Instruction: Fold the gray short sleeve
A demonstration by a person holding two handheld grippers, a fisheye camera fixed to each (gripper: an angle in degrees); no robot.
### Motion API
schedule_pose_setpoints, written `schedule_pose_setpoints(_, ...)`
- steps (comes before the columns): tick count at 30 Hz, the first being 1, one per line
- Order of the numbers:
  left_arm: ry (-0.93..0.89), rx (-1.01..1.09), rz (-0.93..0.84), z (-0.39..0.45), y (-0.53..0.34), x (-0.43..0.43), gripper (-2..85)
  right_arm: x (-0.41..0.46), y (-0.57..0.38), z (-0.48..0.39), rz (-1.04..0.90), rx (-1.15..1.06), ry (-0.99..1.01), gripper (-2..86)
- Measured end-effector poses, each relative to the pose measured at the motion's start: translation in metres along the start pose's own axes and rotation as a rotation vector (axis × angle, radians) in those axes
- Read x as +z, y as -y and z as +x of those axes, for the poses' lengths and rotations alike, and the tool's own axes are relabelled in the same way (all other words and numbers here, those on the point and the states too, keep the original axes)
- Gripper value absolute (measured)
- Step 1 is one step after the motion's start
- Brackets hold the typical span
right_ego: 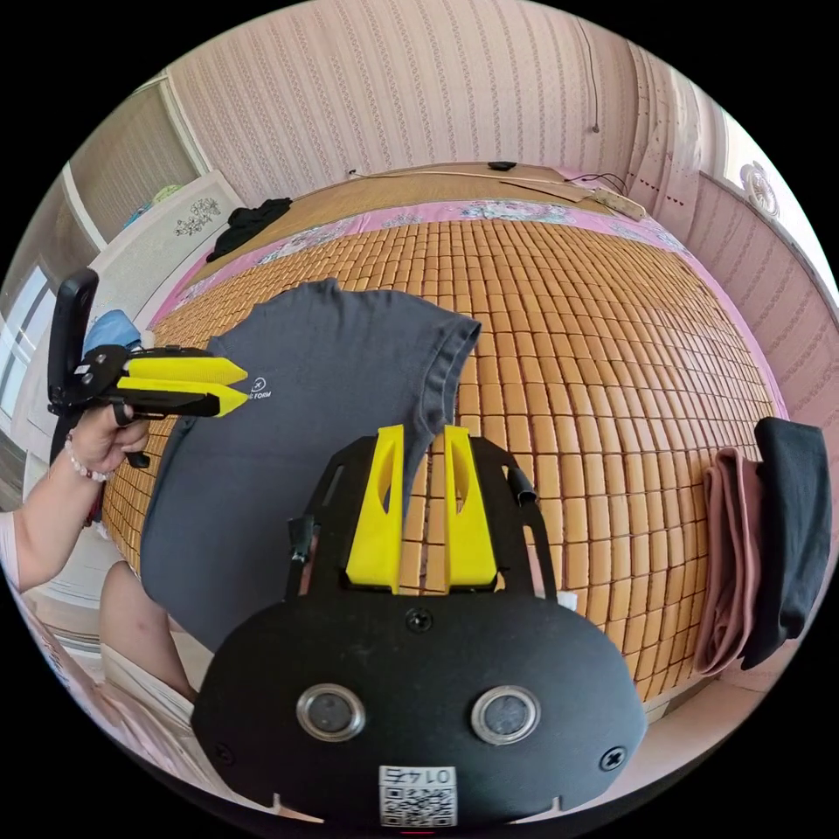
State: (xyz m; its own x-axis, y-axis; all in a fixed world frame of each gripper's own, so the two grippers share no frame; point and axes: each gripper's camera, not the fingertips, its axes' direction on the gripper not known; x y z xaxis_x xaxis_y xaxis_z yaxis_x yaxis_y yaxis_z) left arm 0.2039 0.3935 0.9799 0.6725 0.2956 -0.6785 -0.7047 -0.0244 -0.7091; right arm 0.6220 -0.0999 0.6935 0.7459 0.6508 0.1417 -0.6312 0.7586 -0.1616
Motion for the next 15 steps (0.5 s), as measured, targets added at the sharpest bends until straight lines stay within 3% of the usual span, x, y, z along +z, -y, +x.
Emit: schedule_pose_setpoints(15,0.014,0.036,-0.102,0.022,0.168,0.063,8.6,0.02,-0.028,0.057,0.055,0.087,0.091,8.9)
